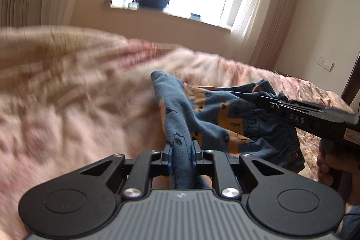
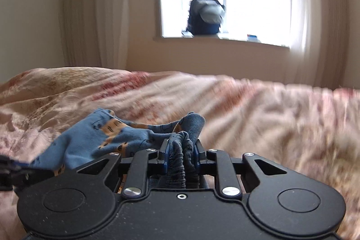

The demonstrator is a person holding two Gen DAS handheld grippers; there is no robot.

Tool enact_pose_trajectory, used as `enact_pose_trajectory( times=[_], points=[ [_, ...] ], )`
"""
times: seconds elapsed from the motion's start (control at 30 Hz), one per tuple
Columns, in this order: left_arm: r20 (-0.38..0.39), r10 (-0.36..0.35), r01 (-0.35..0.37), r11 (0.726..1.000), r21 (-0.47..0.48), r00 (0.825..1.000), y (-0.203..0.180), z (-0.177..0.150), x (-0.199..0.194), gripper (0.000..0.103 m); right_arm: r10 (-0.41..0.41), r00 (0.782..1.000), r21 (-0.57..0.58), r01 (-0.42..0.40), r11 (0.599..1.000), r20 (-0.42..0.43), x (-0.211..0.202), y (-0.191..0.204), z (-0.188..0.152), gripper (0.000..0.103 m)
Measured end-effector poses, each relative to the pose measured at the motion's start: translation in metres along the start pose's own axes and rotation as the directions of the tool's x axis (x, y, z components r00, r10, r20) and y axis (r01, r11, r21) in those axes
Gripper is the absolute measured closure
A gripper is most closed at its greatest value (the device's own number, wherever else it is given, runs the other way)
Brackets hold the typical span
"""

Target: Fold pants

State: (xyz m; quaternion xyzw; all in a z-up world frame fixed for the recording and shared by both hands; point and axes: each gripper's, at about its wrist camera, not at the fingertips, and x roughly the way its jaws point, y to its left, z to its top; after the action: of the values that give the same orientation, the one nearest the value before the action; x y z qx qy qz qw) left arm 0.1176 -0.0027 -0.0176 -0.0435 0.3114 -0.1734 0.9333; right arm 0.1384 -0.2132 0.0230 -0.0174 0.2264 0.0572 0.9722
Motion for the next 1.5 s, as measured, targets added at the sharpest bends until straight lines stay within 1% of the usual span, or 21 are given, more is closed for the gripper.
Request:
enact_pose_trajectory(
  times=[0.1, 0.2, 0.3, 0.43, 0.5, 0.63, 0.73, 0.97, 1.03, 1.07, 1.1, 1.13, 1.17, 1.2, 1.23, 1.27, 1.3, 1.33, 1.37, 1.43, 1.5],
  points=[
    [0.071, 0.031, -0.031, 1.000, 0.004, 0.997, 0.007, 0.010, -0.015, 0.086, 0.017, 0.998, -0.038, -0.015, 0.999, 0.054, -0.002, 0.015, 0.017, 0.082],
    [0.108, 0.071, -0.067, 0.997, -0.039, 0.992, 0.022, 0.020, -0.019, 0.086, 0.040, 0.996, -0.024, -0.038, 0.999, 0.079, 0.009, 0.024, 0.033, 0.082],
    [0.140, 0.116, -0.113, 0.993, -0.033, 0.983, 0.032, 0.025, -0.015, 0.086, 0.065, 0.994, -0.052, -0.060, 0.997, 0.090, 0.027, 0.036, 0.047, 0.082],
    [0.122, 0.134, -0.131, 0.991, -0.033, 0.983, 0.052, 0.023, 0.007, 0.086, 0.081, 0.996, -0.067, -0.078, 0.995, 0.046, 0.063, 0.050, 0.052, 0.082],
    [0.100, 0.145, -0.143, 0.989, -0.022, 0.984, 0.062, 0.017, 0.018, 0.086, 0.092, 0.996, -0.072, -0.091, 0.993, 0.003, 0.085, 0.054, 0.045, 0.082],
    [0.036, 0.140, -0.138, 0.989, -0.062, 0.989, 0.075, 0.008, 0.033, 0.086, 0.081, 0.995, -0.089, -0.087, 0.992, -0.064, 0.115, 0.057, 0.026, 0.081],
    [0.039, 0.139, -0.137, 0.989, -0.052, 0.990, 0.074, 0.008, 0.030, 0.086, 0.102, 0.993, -0.051, -0.105, 0.993, -0.064, 0.118, 0.048, 0.021, 0.081],
    [0.024, 0.136, -0.134, 0.988, -0.079, 0.990, 0.081, 0.009, 0.037, 0.085, 0.120, 0.991, -0.061, -0.123, 0.990, -0.061, 0.116, 0.047, 0.022, 0.080],
    [0.021, 0.135, -0.133, 0.988, -0.084, 0.991, 0.081, 0.010, 0.037, 0.083, 0.117, 0.991, -0.061, -0.121, 0.991, -0.062, 0.116, 0.047, 0.023, 0.077],
    [0.019, 0.136, -0.133, 0.987, -0.086, 0.991, 0.081, 0.010, 0.036, 0.080, 0.113, 0.992, -0.058, -0.116, 0.992, -0.063, 0.115, 0.047, 0.023, 0.075],
    [0.018, 0.140, -0.138, 0.986, -0.090, 0.990, 0.081, 0.011, 0.036, 0.072, 0.111, 0.992, -0.056, -0.114, 0.992, -0.061, 0.114, 0.046, 0.023, 0.069],
    [0.015, 0.138, -0.136, 0.986, -0.093, 0.990, 0.082, 0.011, 0.035, 0.066, 0.104, 0.993, -0.054, -0.107, 0.993, -0.060, 0.112, 0.046, 0.024, 0.057],
    [0.017, 0.138, -0.136, 0.986, -0.099, 0.990, 0.081, 0.012, 0.034, 0.051, 0.102, 0.993, -0.051, -0.105, 0.993, -0.055, 0.108, 0.046, 0.024, 0.050],
    [0.027, 0.140, -0.137, 0.985, -0.104, 0.990, 0.080, 0.012, 0.030, 0.032, 0.103, 0.994, -0.048, -0.106, 0.993, -0.047, 0.103, 0.045, 0.024, 0.037],
    [0.045, 0.145, -0.139, 0.984, -0.110, 0.988, 0.079, 0.013, 0.026, 0.026, 0.105, 0.994, -0.046, -0.107, 0.993, -0.041, 0.098, 0.045, 0.025, 0.032],
    [0.068, 0.148, -0.140, 0.984, -0.113, 0.987, 0.077, 0.013, 0.020, 0.019, 0.108, 0.993, -0.046, -0.110, 0.993, -0.035, 0.091, 0.046, 0.025, 0.032],
    [0.085, 0.150, -0.140, 0.984, -0.113, 0.985, 0.074, 0.015, 0.014, 0.014, 0.111, 0.993, -0.050, -0.113, 0.992, -0.027, 0.084, 0.047, 0.026, 0.029],
    [0.099, 0.152, -0.141, 0.984, -0.109, 0.983, 0.071, 0.016, 0.007, 0.012, 0.112, 0.994, -0.053, -0.113, 0.992, -0.014, 0.075, 0.049, 0.027, 0.022],
    [0.113, 0.157, -0.145, 0.984, -0.105, 0.981, 0.068, 0.017, 0.000, 0.008, 0.112, 0.994, -0.051, -0.112, 0.992, 0.006, 0.065, 0.050, 0.029, 0.018],
    [0.150, 0.179, -0.165, 0.981, -0.098, 0.972, 0.061, 0.017, -0.017, 0.002, 0.113, 0.993, -0.036, -0.111, 0.993, 0.046, 0.044, 0.050, 0.032, 0.006],
    [0.197, 0.202, -0.187, 0.978, -0.093, 0.959, 0.053, 0.016, -0.034, 0.000, 0.110, 0.990, -0.027, -0.109, 0.994, 0.084, 0.021, 0.051, 0.036, 0.002]
  ],
)
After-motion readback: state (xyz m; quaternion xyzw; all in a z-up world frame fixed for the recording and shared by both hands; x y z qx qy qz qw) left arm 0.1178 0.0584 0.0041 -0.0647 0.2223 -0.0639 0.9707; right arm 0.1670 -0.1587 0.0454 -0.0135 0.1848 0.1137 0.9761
